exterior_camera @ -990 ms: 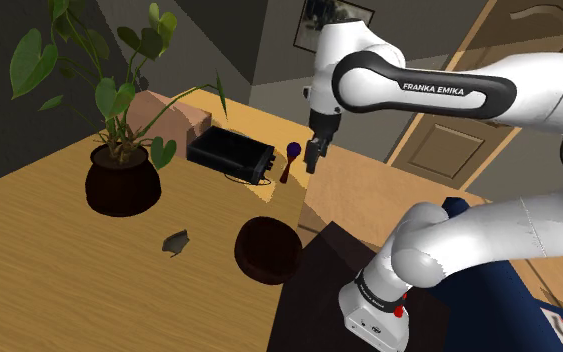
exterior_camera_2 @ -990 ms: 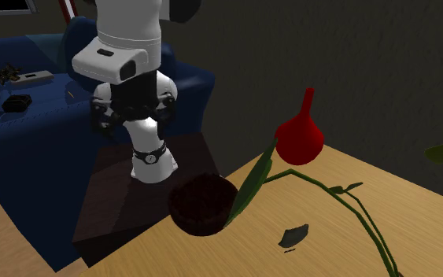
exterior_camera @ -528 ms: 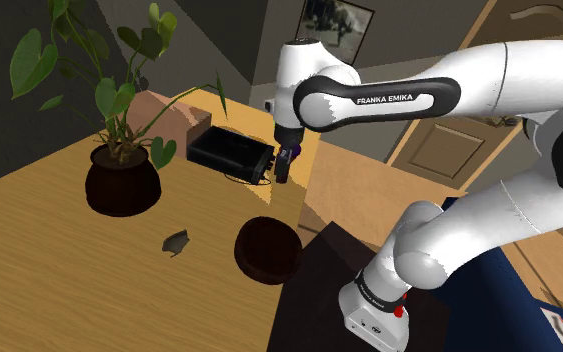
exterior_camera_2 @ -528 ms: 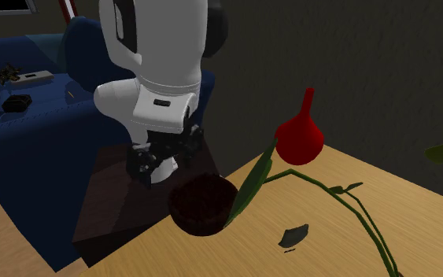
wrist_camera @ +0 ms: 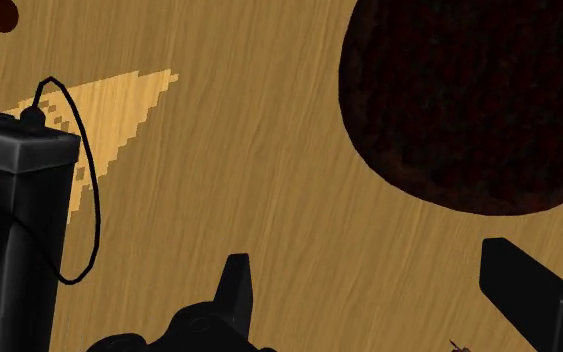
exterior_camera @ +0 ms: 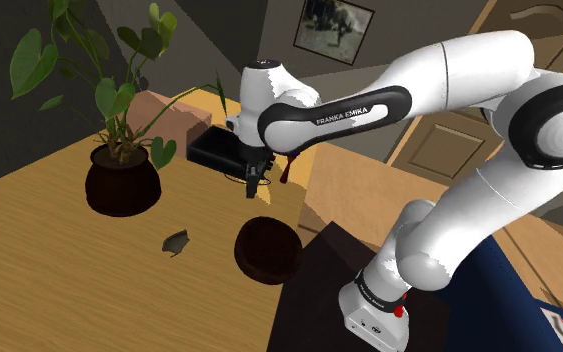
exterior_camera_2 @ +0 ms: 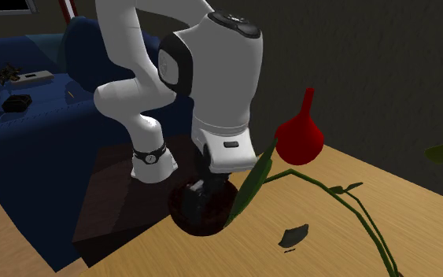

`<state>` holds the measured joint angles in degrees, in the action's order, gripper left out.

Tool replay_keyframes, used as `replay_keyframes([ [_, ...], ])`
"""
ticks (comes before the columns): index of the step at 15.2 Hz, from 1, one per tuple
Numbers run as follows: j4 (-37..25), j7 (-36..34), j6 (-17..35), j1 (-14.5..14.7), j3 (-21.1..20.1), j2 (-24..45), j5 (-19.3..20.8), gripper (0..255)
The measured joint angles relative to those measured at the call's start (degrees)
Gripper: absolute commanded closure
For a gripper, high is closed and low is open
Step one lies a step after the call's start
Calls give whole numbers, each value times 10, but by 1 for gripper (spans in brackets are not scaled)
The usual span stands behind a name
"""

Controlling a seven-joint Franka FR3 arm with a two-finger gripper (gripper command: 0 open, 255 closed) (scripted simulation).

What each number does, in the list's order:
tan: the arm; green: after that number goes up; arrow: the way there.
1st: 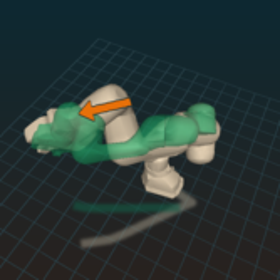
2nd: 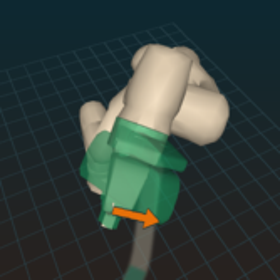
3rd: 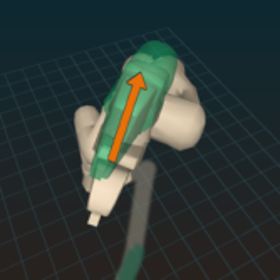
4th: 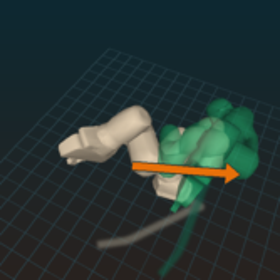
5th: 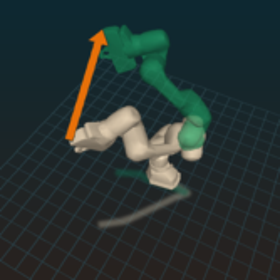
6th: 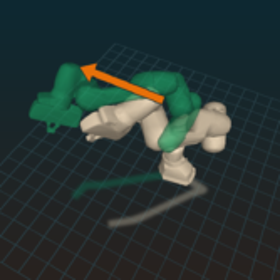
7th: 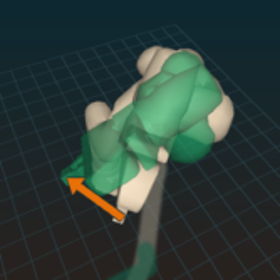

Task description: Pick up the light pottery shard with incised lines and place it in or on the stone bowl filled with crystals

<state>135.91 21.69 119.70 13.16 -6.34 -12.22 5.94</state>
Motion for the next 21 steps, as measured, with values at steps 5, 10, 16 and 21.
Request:
replay_keyframes([
  [5, -40, 48, 60, 25, -21, 87, 6, 0],
  [10, -68, 93, 117, 49, -44, 159, 17, 0],
  [16, -107, 130, 158, 74, -68, 228, 35, 0],
  [21, -105, 125, 191, 76, -64, 260, 50, 0],
])
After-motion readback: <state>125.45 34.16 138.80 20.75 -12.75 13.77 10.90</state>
